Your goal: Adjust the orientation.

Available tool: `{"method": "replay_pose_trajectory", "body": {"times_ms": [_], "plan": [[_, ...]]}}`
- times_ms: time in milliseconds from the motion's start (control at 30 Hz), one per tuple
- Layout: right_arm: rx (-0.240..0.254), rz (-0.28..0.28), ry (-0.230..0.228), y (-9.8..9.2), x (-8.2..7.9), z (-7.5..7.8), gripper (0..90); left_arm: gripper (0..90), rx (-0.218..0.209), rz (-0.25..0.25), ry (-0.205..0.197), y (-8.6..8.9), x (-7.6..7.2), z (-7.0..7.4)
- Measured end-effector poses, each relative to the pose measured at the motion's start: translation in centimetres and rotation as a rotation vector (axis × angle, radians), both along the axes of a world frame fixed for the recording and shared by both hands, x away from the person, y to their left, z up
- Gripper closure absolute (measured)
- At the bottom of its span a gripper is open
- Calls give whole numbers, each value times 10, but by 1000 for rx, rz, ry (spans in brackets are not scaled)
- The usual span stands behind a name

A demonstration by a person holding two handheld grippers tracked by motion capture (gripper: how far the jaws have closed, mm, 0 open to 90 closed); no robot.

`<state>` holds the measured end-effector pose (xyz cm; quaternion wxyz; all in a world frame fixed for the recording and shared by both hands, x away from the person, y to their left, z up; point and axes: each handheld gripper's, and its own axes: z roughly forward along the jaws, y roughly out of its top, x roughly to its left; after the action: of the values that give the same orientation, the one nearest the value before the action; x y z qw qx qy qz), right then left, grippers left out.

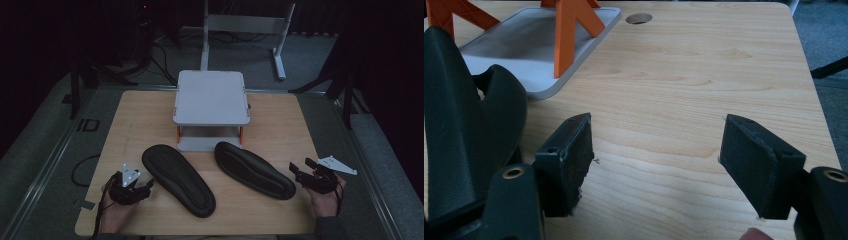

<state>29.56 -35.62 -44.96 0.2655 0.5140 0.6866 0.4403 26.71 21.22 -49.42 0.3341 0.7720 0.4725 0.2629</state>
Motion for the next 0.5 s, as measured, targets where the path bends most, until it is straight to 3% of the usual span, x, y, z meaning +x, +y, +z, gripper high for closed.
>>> {"method": "replay_pose_trajectory", "body": {"times_ms": [67, 133, 300, 433, 500], "plan": [[1, -1, 2, 0, 0, 0, 289, 344, -5, -15, -8, -4, 4, 1], [-1, 1, 1, 0, 0, 0, 289, 364, 21, -32, -35, -10, 6, 6], [-5, 6, 3, 2, 1, -1, 289, 376, 16, -73, -71, -25, 20, 20], [-7, 8, 5, 3, 1, -1, 289, 377, 4, -130, -92, -42, 28, 29], [-5, 7, 2, 2, 1, -1, 289, 376, 19, -178, -112, -59, 33, 36]]}}
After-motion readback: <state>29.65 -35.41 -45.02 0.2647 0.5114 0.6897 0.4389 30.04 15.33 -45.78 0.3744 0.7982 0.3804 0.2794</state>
